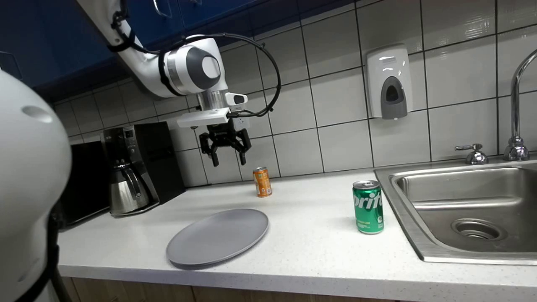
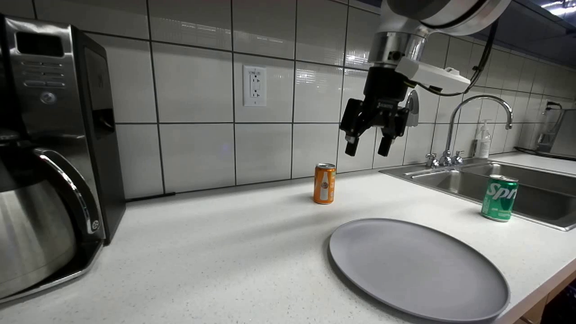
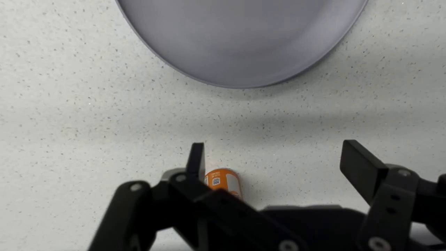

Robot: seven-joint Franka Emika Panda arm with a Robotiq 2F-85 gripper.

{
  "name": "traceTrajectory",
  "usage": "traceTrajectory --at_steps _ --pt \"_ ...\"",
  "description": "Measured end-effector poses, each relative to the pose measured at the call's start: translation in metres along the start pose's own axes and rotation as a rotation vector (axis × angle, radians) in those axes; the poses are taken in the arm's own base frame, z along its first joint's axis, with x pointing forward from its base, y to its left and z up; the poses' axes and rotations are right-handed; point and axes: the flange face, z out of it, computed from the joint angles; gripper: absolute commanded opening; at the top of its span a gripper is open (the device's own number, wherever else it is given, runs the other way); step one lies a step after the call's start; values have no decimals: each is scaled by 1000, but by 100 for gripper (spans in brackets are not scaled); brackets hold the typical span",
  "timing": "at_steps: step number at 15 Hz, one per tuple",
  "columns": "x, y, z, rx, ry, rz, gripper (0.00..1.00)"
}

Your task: Put the cans on the grey plate

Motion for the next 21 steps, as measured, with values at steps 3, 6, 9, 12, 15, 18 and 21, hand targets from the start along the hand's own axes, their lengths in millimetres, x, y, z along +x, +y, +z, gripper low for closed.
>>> traceTrajectory --at_steps 3,6,9,12,15,18,21 --pt "11 9 12 -2 -6 18 100" --pt "22 15 22 -4 -14 26 100" --pt "34 18 33 -4 -21 32 100" --pt "46 23 45 -6 -27 40 100" --pt "57 28 56 -7 -33 48 100" --pt "69 31 65 -8 -34 52 100" --pt "82 33 73 -8 -31 53 100"
